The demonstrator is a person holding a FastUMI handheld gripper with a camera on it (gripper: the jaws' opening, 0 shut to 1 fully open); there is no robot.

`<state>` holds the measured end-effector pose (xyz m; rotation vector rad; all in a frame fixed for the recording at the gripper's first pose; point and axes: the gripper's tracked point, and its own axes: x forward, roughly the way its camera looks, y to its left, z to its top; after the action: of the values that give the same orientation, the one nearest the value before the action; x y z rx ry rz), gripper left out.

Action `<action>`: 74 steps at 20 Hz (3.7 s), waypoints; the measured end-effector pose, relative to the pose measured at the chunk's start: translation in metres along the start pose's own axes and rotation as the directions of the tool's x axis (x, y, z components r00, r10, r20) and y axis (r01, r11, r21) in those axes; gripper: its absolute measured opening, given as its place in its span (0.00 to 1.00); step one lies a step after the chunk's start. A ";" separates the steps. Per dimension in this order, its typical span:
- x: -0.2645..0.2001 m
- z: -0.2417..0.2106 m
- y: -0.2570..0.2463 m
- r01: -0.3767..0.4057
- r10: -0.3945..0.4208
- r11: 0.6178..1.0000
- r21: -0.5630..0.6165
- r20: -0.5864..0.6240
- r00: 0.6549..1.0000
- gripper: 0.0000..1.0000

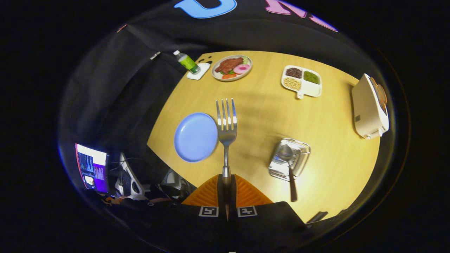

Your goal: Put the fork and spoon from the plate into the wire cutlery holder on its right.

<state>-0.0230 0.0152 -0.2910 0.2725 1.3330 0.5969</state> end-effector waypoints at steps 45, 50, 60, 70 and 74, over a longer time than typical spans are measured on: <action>0.038 -0.019 -0.099 0.100 -0.253 0.962 -0.254 -0.696 0.672 0.28; 0.024 -0.014 -0.092 0.096 -0.238 0.961 -0.261 -0.593 0.769 0.33; -0.034 0.018 -0.056 0.169 -0.165 0.975 -0.146 0.036 0.986 0.81; -0.129 0.038 -0.004 0.213 -0.120 0.971 -0.111 0.545 0.830 0.93; -0.156 0.044 0.019 0.199 -0.031 0.962 -0.185 0.652 0.758 0.92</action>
<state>-0.0032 -0.0484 -0.1423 0.1656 0.5872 0.4904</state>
